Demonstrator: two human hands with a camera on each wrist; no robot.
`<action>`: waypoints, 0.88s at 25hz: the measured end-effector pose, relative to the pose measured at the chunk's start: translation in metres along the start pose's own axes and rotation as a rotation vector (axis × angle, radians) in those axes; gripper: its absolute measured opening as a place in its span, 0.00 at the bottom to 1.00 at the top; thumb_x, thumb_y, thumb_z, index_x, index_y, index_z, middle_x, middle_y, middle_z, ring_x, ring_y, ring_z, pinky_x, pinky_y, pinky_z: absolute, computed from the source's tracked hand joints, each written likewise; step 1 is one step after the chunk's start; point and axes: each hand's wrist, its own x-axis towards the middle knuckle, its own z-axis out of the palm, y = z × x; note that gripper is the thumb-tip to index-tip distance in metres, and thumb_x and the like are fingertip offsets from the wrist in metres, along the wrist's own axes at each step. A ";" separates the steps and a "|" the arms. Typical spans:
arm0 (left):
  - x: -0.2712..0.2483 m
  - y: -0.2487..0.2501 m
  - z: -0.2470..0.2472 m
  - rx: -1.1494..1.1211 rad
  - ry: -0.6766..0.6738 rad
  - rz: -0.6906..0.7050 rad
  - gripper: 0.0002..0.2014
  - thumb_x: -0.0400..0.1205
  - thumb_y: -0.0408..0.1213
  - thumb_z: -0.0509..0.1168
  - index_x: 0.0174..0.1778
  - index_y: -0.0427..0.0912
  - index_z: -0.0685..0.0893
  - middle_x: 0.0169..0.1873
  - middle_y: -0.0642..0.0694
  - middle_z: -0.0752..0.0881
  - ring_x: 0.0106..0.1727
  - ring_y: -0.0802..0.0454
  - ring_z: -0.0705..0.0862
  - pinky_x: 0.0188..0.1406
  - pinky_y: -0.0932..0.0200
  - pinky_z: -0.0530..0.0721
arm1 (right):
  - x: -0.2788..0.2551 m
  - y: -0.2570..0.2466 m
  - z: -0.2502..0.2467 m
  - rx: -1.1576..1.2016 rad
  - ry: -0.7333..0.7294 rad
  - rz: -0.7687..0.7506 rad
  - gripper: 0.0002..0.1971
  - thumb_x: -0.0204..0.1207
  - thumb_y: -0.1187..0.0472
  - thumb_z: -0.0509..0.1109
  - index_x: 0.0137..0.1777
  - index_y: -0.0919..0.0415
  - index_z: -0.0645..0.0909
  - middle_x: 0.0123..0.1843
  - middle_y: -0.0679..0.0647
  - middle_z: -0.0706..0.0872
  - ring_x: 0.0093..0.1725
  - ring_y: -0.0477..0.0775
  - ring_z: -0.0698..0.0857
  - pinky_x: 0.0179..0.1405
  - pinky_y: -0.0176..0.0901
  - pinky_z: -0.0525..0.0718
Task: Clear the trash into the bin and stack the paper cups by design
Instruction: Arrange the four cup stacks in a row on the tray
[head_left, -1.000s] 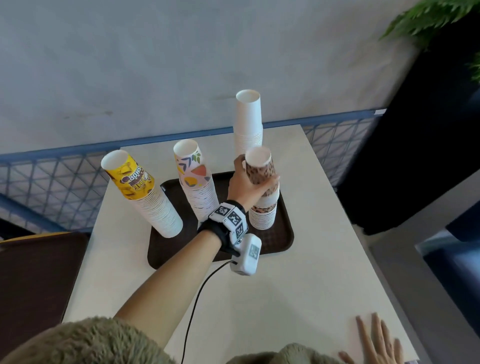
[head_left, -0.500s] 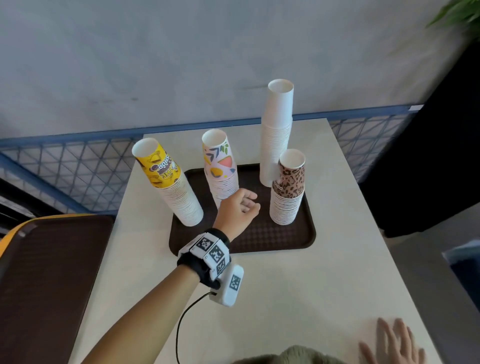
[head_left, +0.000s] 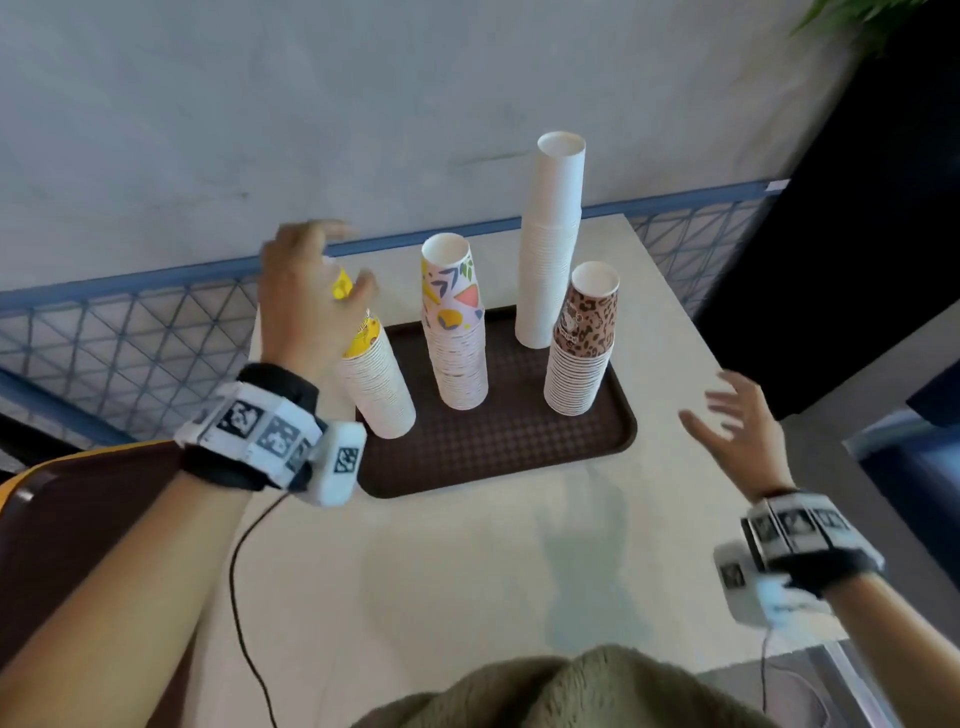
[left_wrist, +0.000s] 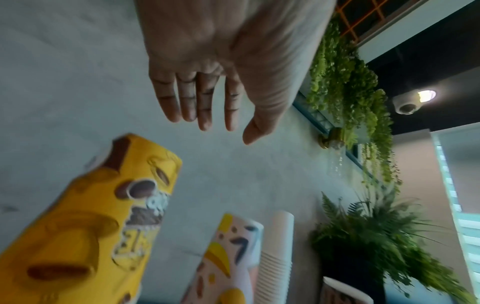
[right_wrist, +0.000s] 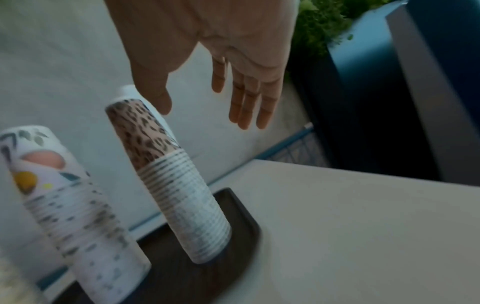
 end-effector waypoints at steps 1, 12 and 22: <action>0.008 -0.005 -0.005 0.024 -0.021 -0.036 0.21 0.70 0.39 0.65 0.59 0.39 0.79 0.59 0.36 0.81 0.61 0.37 0.77 0.62 0.53 0.69 | 0.013 -0.016 0.007 0.029 -0.022 -0.028 0.34 0.66 0.64 0.78 0.70 0.59 0.67 0.56 0.57 0.80 0.55 0.52 0.79 0.50 0.33 0.77; 0.029 -0.046 0.012 0.220 -0.426 -0.267 0.36 0.63 0.42 0.78 0.66 0.47 0.70 0.60 0.35 0.77 0.60 0.33 0.78 0.55 0.46 0.77 | 0.087 -0.102 0.068 -0.049 -0.248 -0.042 0.55 0.56 0.56 0.84 0.78 0.49 0.51 0.74 0.62 0.73 0.72 0.63 0.74 0.72 0.60 0.73; 0.079 -0.058 0.046 0.184 -0.384 -0.248 0.33 0.68 0.37 0.75 0.67 0.45 0.68 0.62 0.34 0.70 0.58 0.33 0.78 0.57 0.45 0.78 | 0.104 -0.085 0.090 0.007 -0.276 -0.042 0.36 0.52 0.57 0.85 0.62 0.56 0.74 0.58 0.56 0.85 0.59 0.58 0.83 0.61 0.57 0.82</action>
